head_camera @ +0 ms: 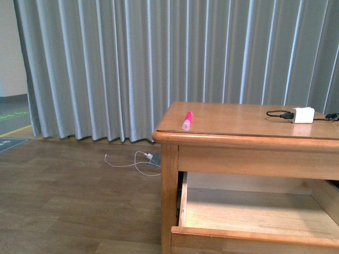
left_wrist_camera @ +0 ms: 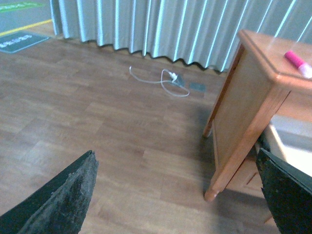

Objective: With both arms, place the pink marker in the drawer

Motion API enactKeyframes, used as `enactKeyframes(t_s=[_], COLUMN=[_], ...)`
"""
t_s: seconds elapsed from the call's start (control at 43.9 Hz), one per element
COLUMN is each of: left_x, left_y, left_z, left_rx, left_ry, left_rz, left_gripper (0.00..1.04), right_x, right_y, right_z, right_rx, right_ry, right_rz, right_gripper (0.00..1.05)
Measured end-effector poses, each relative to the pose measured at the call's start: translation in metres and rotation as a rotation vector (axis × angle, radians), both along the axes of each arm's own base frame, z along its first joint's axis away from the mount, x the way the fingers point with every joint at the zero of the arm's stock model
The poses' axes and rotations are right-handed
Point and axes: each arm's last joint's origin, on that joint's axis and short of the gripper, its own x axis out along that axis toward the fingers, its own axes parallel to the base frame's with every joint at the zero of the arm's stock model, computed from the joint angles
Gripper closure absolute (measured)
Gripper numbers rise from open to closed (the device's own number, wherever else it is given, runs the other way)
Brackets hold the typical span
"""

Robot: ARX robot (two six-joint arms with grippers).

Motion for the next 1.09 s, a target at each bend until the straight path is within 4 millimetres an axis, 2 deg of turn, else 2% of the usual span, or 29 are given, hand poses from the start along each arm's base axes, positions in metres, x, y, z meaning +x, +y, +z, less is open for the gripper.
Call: enactKeyframes(t_s=[0.091,0.228,0.432,0.592,0.933,1.092], left_x=[0.027,0.072,0.147,0.197,0.291,0.32], left_y=[-0.009,-0.029,-0.071,-0.103,-0.157,-0.173], left_z=[0.027,0.045,0.052,0.058,0.056,0.051], left_rx=[0.018,0.079,0.16,0.202,0.216,0.204], left_ry=[-0.037,-0.014,0.059,0.069,0.132,0.15], left_rz=[-0.052,-0.133,-0.238,-0.291,-0.36,-0.388], left_gripper=[0.06,0.06,0.06,0.06,0.06,0.06], right_x=[0.0,0.0,0.0,0.0,0.0,0.0], right_y=[0.0,0.0,0.0,0.0,0.0,0.0], right_z=[0.0,0.0,0.0,0.0,0.0,0.0], right_rx=[0.0,0.0,0.0,0.0,0.0,0.0], right_ry=[0.0,0.0,0.0,0.0,0.0,0.0], right_rz=[0.001,0.0,0.0,0.0,0.0,0.0], right_gripper=[0.09,0.09,0.09,0.09,0.09,0.09])
